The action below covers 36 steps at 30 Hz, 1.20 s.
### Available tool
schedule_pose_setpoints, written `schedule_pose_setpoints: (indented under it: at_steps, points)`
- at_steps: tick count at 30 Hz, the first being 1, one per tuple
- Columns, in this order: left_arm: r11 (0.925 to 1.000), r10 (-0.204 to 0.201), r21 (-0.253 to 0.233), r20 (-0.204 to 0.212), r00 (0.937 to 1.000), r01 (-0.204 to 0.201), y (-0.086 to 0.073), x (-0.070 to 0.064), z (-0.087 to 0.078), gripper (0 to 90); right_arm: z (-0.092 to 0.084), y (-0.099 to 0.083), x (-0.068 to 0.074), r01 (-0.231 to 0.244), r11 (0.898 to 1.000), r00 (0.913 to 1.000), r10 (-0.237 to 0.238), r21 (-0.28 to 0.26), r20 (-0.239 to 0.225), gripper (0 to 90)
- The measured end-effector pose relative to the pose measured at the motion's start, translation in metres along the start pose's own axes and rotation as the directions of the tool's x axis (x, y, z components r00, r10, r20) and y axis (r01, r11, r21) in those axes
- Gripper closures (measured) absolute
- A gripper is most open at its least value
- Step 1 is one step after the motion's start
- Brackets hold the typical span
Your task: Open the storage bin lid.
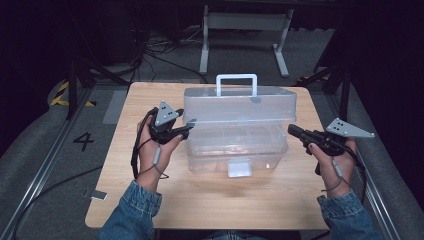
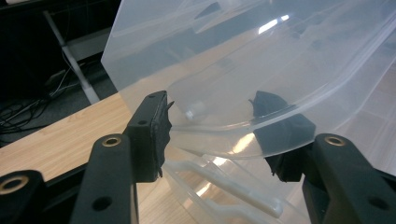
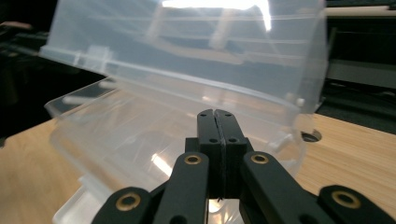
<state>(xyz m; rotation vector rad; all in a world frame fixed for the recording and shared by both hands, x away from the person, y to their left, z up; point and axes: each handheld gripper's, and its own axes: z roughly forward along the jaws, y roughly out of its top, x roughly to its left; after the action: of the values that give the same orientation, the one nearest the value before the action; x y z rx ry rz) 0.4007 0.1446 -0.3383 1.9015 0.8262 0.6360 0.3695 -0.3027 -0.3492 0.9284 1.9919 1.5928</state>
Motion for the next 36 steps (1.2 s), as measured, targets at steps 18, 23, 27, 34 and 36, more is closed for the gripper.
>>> schedule_pose_setpoints:
  at_steps: [18,23,27,34,36]
  points:
    - [0.9993,-0.013,0.035,-0.002,0.9999,0.013,0.006,0.003,0.003,49.7,0.018,-0.023,0.032,0.254,0.944,0.9585,-0.216,0.210,-0.185,77.2]
    - [0.9989,-0.035,0.031,0.002,0.9994,0.035,0.006,0.004,0.003,50.0,0.030,-0.031,0.033,0.295,0.921,0.9456,-0.243,0.256,-0.217,72.4]
    - [0.9978,-0.055,0.037,0.005,0.9985,0.055,0.009,0.005,0.004,50.1,0.036,-0.033,0.034,0.327,0.906,0.9325,-0.264,0.267,-0.247,70.4]
    - [0.9960,-0.078,0.044,0.010,0.9969,0.077,0.017,0.010,0.006,50.5,0.042,-0.033,0.033,0.349,0.897,0.9226,-0.278,0.270,-0.267,69.8]
    - [0.9940,-0.095,0.055,0.013,0.9954,0.094,0.020,0.011,0.006,50.6,0.043,-0.032,0.033,0.357,0.894,0.9200,-0.286,0.271,-0.268,69.7]
